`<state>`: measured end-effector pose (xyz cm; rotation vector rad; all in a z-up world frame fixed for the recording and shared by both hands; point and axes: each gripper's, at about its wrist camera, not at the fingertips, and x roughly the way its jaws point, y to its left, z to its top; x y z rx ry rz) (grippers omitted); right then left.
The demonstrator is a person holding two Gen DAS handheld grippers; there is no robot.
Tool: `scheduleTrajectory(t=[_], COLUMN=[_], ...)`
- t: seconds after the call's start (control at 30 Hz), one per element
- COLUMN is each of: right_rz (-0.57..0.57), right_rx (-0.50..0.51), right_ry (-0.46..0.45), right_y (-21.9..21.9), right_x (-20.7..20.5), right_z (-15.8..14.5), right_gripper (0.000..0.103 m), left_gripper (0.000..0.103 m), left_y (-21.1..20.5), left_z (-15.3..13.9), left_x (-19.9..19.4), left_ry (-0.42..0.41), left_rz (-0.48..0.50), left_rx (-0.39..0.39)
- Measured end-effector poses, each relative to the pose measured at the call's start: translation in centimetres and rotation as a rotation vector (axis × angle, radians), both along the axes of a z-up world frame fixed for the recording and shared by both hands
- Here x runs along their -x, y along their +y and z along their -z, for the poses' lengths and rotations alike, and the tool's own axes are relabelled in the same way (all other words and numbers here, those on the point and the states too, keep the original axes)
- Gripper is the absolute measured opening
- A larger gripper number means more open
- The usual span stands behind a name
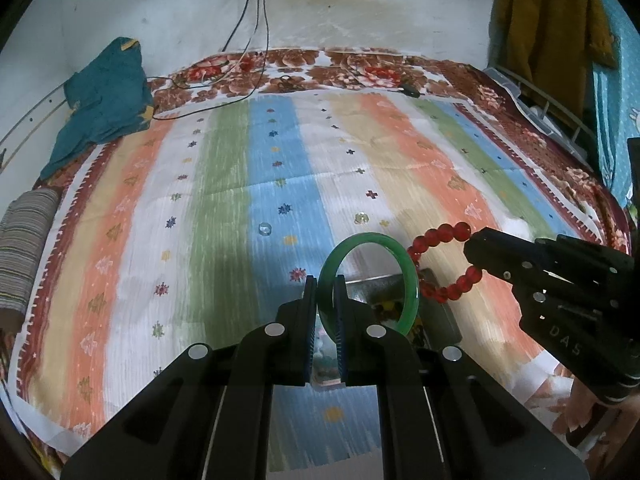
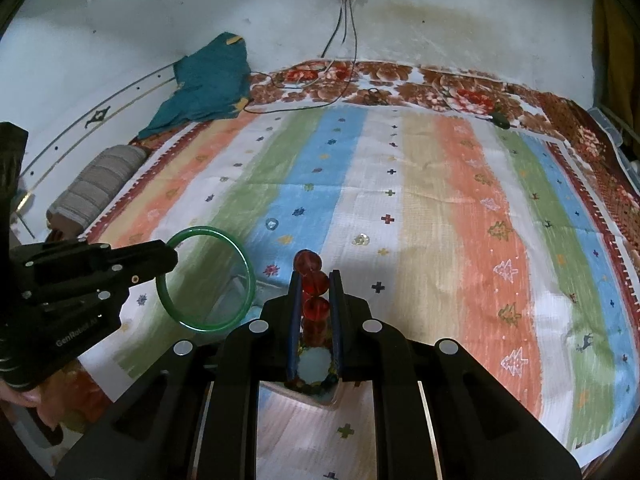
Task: Organize jewelry
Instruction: 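Lift the bangle and red bracelet and carry both toward the tin box, then open both tools over the tin box to drop the bangle and bracelet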
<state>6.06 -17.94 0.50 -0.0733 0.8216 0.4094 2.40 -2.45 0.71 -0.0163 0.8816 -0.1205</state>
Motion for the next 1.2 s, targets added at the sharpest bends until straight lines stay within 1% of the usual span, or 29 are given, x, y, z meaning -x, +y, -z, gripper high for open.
scheduleTrajectory(t=[0.13,0.27,0.3,0.33,0.37,0.4,0.43,0.5,0.57,0.6,0.67,0.73,0.83,0.87,0.97,1.07,1.1,1.13,1.2], right_rz=[-0.006,-0.022,-0.028,-0.024,-0.01,0.01,0.021,0.042,0.054,0.06,0.066,0.072,0.08,0.082,0.09,0.093,0.093,0.091,0.092], right_rx=[-0.005,-0.005,-0.003,-0.003,0.003,0.018,0.027,0.044,0.046,0.046,0.049,0.049,0.05,0.051,0.05,0.053,0.05,0.044,0.043], right_ry=[0.011,0.034,0.048,0.058,0.062,0.062,0.06,0.063,0.069,0.073,0.076,0.079,0.085,0.089,0.098,0.098,0.1,0.106,0.114], right_y=[-0.1,0.2,0.2,0.2,0.1,-0.1,-0.2,-0.6,-0.9,-1.1,-1.1,-1.1,-1.1,-1.1,-1.1,-1.0,-1.0,-1.0,-0.9], right_x=[0.4,0.5,0.3,0.1,-0.1,-0.4,-0.6,-1.0,-1.3,-1.6,-1.9,-2.3,-3.0,-3.2,-3.8,-4.3,-4.4,-4.6,-4.9], right_z=[0.2,0.5,0.7,1.0,1.2,1.4,1.5,1.8,2.0,2.2,2.3,2.4,2.7,2.9,3.1,3.2,3.2,3.3,3.5], right_gripper=[0.014,0.014,0.014,0.015,0.017,0.023,0.025,0.027,0.032,0.036,0.038,0.044,0.045,0.046,0.049,0.056,0.058,0.059,0.059], left_gripper=[0.008,0.008,0.01,0.015,0.016,0.016,0.018,0.024,0.026,0.027,0.031,0.038,0.044,0.044,0.051,0.055,0.058,0.061,0.061], left_y=[-0.2,-0.6,-0.6,-0.6,-0.3,-0.2,0.0,0.8,1.5,1.8,2.1,2.2,2.3,2.3,2.3,2.5,2.6,2.7,3.1], left_z=[0.2,0.7,1.3,1.5,1.9,1.9,1.8,1.7,1.7,1.8,1.9,2.0,2.0,2.0,2.1,2.2,2.3,2.4,2.6], left_x=[0.3,0.1,-0.3,-0.4,-0.6,-0.7,-0.8,-1.0,-1.4,-1.6,-2.0,-2.4,-2.9,-3.1,-3.7,-4.2,-4.4,-4.6,-5.1], left_ry=[0.001,0.025,0.055,0.071,0.085,0.084,0.077,0.071,0.079,0.084,0.093,0.098,0.096,0.098,0.106,0.111,0.114,0.117,0.126], left_rz=[0.001,0.015,0.017,0.014,-0.003,-0.012,-0.023,-0.056,-0.081,-0.091,-0.103,-0.109,-0.116,-0.115,-0.122,-0.128,-0.13,-0.133,-0.143], left_rx=[-0.017,-0.038,-0.048,-0.048,-0.053,-0.058,-0.065,-0.059,-0.041,-0.034,-0.025,-0.019,-0.017,-0.017,-0.021,-0.021,-0.023,-0.025,-0.025])
